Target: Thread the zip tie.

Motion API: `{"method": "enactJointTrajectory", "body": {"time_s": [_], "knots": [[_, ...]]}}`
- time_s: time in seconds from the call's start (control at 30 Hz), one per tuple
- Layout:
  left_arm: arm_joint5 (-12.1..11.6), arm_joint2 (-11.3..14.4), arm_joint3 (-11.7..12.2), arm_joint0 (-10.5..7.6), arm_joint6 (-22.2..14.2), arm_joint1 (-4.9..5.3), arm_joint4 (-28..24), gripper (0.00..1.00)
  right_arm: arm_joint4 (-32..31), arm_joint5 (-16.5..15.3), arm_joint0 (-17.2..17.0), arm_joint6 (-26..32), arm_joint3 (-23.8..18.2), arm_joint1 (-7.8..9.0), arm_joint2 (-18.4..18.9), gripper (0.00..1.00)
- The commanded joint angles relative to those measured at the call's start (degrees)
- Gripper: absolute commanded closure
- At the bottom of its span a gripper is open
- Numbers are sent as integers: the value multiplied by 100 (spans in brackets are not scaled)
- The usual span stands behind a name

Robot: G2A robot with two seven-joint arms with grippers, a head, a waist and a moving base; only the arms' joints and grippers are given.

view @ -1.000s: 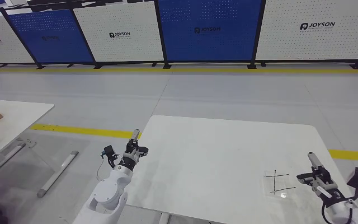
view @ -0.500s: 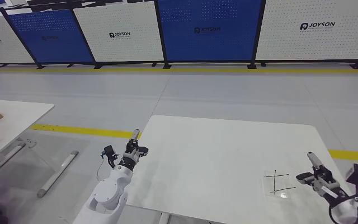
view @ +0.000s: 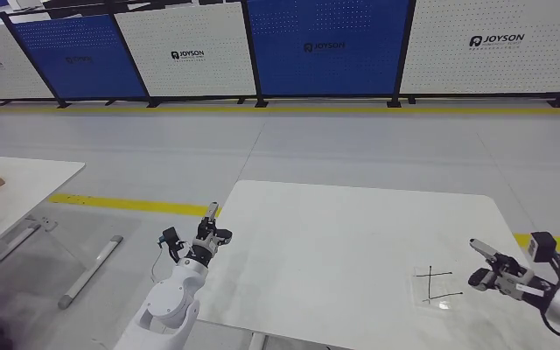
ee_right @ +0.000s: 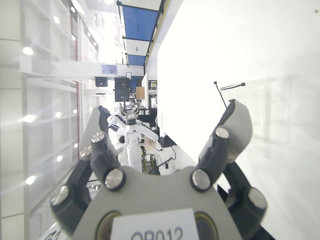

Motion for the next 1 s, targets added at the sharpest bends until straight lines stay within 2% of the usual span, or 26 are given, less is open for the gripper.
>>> {"method": "enactJointTrajectory", "body": {"time_s": [0.0, 0.4, 0.47, 0.57, 0.63, 0.8, 0.87, 0.9, 0.97], "knots": [[0, 0, 0, 0, 0, 0, 0, 0, -13, 25, 87, 82, 33, 15, -3, 0], [0, 0, 0, 0, 0, 0, 0, 0, -13, 25, 87, 82, 33, 15, -3, 0], [0, 0, 0, 0, 0, 0, 0, 0, 136, -50, 71, 376, 11, 18, -47, 0], [0, 0, 0, 0, 0, 0, 0, 0, 587, -226, 216, 1311, 415, 97, 153, 0], [0, 0, 0, 0, 0, 0, 0, 0, 792, -253, 280, 1321, 575, 147, 124, 0], [0, 0, 0, 0, 0, 0, 0, 0, 1013, -322, 386, 1321, 880, 423, -258, 0], [0, 0, 0, 0, 0, 0, 0, 0, 1025, -205, 522, 1321, 1043, 559, -642, 0], [0, 0, 0, 0, 0, 0, 0, 0, 1220, -190, 673, 1321, 1298, 646, -790, 0], [0, 0, 0, 0, 0, 0, 0, 0, 1307, -277, 864, 1321, 1559, 776, -1119, 0]]}}
